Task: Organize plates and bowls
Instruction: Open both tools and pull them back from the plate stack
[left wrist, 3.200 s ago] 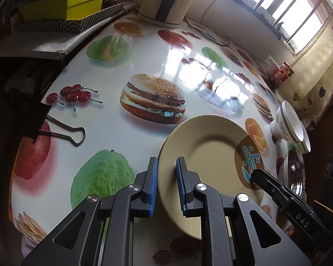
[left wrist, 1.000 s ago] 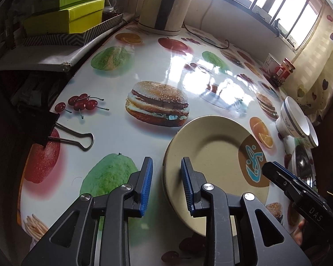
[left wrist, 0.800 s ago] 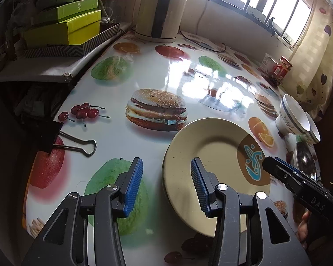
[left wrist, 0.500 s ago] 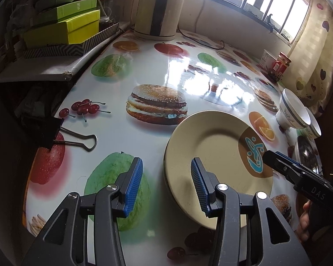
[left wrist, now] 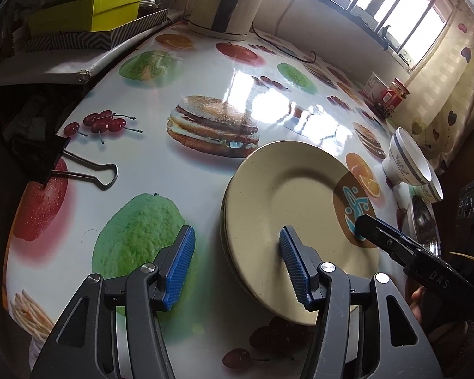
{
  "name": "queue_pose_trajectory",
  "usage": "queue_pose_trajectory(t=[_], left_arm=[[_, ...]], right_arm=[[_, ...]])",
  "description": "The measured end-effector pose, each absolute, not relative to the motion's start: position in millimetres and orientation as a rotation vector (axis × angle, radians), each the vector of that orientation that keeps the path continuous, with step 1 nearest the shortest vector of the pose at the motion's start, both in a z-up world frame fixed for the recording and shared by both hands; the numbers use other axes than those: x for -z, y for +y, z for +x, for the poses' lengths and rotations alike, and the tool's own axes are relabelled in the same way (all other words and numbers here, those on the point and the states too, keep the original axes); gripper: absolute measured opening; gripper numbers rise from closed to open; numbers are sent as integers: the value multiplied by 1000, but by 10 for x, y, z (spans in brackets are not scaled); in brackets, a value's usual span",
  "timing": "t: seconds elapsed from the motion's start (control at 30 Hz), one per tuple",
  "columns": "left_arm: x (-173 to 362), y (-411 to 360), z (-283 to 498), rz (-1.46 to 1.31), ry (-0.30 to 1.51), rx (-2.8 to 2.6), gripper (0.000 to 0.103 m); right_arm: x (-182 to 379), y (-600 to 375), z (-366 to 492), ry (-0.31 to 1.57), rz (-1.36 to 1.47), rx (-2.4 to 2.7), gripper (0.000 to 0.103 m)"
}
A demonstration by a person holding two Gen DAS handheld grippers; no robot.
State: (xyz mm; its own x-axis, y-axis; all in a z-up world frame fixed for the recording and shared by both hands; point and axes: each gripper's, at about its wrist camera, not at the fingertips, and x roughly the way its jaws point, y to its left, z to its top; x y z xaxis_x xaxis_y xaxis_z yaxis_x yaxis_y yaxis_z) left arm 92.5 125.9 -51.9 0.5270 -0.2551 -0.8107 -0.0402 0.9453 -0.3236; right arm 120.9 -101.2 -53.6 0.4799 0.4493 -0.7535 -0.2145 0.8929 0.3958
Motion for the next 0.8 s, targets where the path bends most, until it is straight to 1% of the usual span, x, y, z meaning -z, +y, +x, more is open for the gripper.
queue_pose_trajectory(t=[0.13,0.5,0.57,0.6,0.7,0.8], left_arm=[[551,1264,946,-373,1027,154,57],[551,1197,1021,-387,1025,162,56],[547,1175,1044,-380,1027,154,55],[547,1178,1059,-383,1028,150,55],[547,1192,1107,-394,1032,146,53],[543,1182,1150,-389,1035,146,53]], right_arm=[[554,-998,1222,997,271,-431,59],[591,-931,1292,1014,320,-521,59],[596,-920,1307,1020,324,-531,55],[605,-912,1316,1028,330,-540,49],[613,-906,1343,1034,329,-530,41],[623,-943,1383,1043,357,-527,38]])
